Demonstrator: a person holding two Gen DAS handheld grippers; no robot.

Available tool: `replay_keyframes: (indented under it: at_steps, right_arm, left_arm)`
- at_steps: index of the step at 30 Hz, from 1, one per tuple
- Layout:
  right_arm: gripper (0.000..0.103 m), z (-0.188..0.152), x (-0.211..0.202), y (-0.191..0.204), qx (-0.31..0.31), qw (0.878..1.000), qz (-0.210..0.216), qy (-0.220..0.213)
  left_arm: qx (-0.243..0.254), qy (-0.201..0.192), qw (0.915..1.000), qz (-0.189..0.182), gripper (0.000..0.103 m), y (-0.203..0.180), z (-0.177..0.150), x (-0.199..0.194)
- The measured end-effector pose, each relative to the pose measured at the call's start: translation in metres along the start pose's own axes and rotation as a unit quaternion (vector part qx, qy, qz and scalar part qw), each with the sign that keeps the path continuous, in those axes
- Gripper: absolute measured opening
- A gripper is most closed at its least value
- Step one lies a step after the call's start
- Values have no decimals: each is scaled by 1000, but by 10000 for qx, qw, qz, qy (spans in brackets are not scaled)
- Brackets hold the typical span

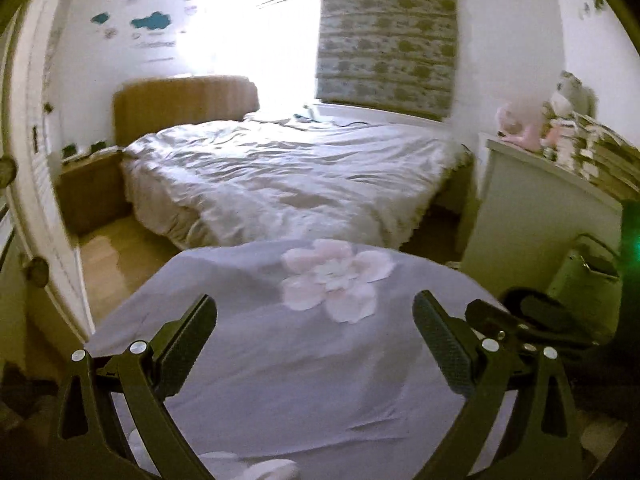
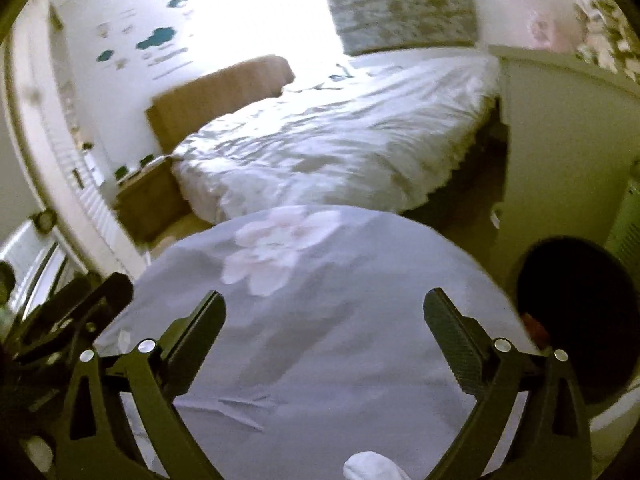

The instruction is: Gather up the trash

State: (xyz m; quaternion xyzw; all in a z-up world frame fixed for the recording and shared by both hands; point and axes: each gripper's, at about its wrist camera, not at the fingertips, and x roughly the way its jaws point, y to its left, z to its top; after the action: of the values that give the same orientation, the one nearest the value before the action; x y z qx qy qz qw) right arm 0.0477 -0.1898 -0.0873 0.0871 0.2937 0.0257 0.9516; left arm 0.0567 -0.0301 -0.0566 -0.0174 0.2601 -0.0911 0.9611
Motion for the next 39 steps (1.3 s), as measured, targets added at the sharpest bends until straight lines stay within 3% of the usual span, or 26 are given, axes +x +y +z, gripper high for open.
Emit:
replay_keyframes:
  at_steps: [6,14,27,39]
  right_arm:
    - [98,-16,-1,19,-191,9992,-102,-325]
    - [98,-34,-8,15,-292,9962,-353,-736]
    - [98,-52,-20,7,-280,9922,-480,-1117]
    - [98,-65,-39,32,-873,9845,-430,-1461]
  left_arm:
    - [-316,111,9989,328,97,36,-19,-3]
    - [-471,150,9971,574,97,52,-40,-7]
    - [-458,204,9956,790,97,57,-60,-12]
    - [-557,154,9943,894,97,57,-63,-20]
